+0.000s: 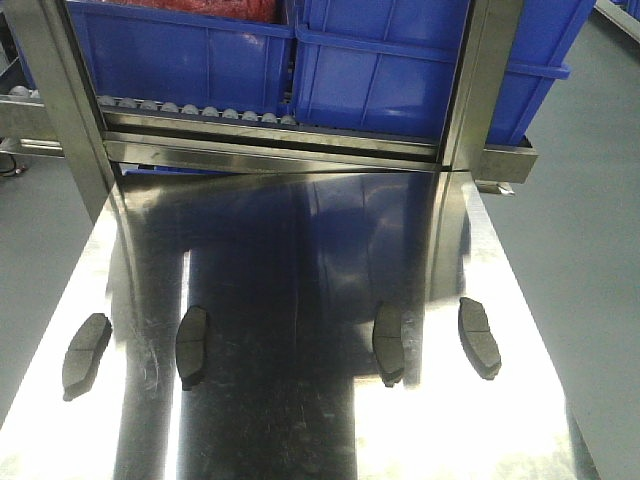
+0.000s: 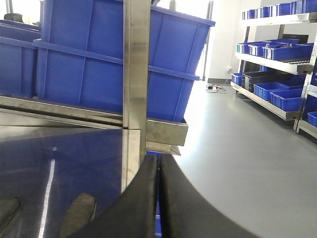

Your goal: Move and align brake pads A on conveyor

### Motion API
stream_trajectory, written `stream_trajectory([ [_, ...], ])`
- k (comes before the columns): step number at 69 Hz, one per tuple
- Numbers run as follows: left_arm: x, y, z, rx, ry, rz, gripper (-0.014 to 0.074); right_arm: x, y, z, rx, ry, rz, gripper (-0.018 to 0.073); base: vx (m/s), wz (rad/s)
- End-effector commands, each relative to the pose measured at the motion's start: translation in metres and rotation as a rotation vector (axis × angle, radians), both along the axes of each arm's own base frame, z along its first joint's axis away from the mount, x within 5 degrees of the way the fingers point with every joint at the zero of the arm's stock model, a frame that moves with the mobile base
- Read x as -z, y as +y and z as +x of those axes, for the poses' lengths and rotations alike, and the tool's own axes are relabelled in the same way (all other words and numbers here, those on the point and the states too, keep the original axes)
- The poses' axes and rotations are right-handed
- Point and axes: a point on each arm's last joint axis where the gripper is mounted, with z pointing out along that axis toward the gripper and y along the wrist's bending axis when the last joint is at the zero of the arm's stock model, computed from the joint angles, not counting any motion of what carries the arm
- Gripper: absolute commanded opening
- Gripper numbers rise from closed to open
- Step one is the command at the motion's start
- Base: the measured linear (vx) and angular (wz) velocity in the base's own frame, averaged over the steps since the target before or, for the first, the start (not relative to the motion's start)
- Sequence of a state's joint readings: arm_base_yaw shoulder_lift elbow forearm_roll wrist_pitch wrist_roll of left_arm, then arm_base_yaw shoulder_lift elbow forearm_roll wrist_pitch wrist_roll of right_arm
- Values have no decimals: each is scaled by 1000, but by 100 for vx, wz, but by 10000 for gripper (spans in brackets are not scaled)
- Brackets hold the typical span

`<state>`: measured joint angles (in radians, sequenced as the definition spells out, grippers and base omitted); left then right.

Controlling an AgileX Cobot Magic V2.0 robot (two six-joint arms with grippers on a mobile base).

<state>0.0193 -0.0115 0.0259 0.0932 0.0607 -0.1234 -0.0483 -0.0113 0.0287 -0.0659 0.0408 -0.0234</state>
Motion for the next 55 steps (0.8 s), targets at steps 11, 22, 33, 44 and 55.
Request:
stream_trajectory([
  [11,1,-1,0,10,-61,-5,-6,-6,0,-1,3,-78,-14,-10,0,0],
  [22,1,-1,0,10,-61,-5,-6,-6,0,-1,3,-78,-14,-10,0,0],
  [33,1,-1,0,10,-61,-5,-6,-6,0,-1,3,-79,-14,-10,0,0],
  [44,1,-1,0,10,-61,-5,-6,-6,0,-1,3,-79,-14,-10,0,0],
  [55,1,-1,0,10,-61,-5,-6,-6,0,-1,3,-79,-14,-10,0,0],
])
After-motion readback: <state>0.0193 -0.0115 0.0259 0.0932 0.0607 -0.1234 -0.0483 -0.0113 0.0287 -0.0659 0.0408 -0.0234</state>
